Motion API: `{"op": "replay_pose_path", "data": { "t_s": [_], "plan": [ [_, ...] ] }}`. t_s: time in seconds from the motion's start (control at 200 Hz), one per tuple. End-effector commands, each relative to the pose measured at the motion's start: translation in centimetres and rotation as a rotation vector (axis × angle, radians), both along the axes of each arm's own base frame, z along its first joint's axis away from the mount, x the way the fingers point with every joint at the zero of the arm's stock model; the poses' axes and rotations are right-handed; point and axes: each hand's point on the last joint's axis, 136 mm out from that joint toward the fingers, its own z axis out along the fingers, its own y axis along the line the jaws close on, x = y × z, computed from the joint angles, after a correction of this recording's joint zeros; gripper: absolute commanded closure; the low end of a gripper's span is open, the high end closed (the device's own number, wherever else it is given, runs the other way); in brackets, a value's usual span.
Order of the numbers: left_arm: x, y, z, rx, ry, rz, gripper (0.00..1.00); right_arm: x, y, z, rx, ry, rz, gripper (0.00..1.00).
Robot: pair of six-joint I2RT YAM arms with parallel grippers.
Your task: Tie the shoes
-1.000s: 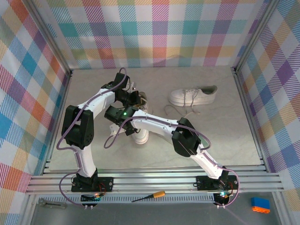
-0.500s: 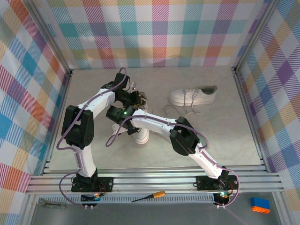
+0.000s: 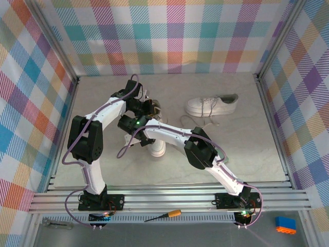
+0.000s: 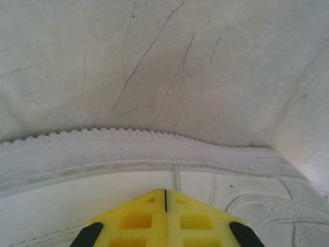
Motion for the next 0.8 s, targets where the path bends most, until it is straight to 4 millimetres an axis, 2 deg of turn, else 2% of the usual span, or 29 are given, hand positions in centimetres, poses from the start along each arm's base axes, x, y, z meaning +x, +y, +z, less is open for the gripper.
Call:
{"op": "replay_pose_path", "data": {
  "t_s": [0.0, 0.135, 0.275, 0.45, 0.63, 0.795],
  "plan": [
    [-0.4, 0.0, -0.2, -0.003, 0.029, -0.009, 1.00, 2.1, -1.2, -0.6, -0.027, -0.034, -0.044, 1.00],
    [-0.4, 0.0, -0.2, -0.004, 0.027, -0.007, 1.00, 1.9, -0.2, 0.9, 0.023, -0.055, -0.035, 1.00],
    [-0.4, 0.0, -0.2, -0.007, 0.028, -0.008, 1.00, -0.5, 2.2, 2.6, 0.134, -0.009, 0.008, 1.00],
    [-0.4, -0.1, -0.3, -0.007, 0.031, -0.009, 1.00, -3.4, 4.2, 2.4, 0.198, 0.059, 0.058, 1.00],
    [-0.4, -0.1, -0.3, -0.005, 0.031, -0.012, 1.00, -5.1, 5.2, 2.1, 0.236, 0.114, 0.083, 1.00],
    [-0.4, 0.0, -0.5, -0.003, 0.035, -0.010, 1.00, -6.6, 5.8, 3.6, 0.344, 0.162, 0.079, 1.00]
  ]
}}
